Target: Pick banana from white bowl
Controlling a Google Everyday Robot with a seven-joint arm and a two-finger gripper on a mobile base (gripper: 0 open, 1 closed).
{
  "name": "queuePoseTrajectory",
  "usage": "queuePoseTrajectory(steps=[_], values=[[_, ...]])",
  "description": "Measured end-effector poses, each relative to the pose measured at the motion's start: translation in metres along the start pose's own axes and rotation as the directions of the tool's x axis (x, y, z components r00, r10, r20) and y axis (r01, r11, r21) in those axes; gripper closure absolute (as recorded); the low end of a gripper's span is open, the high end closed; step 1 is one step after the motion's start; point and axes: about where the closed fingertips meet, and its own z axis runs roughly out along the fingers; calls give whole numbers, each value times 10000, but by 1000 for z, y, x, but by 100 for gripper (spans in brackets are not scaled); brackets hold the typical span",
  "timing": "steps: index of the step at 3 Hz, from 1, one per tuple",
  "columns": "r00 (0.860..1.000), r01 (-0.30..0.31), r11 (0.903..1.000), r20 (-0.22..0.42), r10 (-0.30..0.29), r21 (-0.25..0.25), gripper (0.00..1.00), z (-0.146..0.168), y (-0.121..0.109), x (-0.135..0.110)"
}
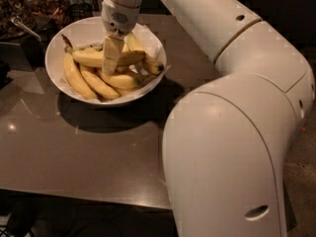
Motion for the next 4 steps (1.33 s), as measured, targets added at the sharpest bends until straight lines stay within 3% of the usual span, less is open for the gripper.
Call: queuePoseTrajectory(steps=[2,3,4], values=[[10000,0,10000,0,0,1,97,-7,1,-2],[9974,190,9974,683,-238,699,100,-38,7,-1],[9845,692,9895,1516,-883,1270,100,-80,33,-1]])
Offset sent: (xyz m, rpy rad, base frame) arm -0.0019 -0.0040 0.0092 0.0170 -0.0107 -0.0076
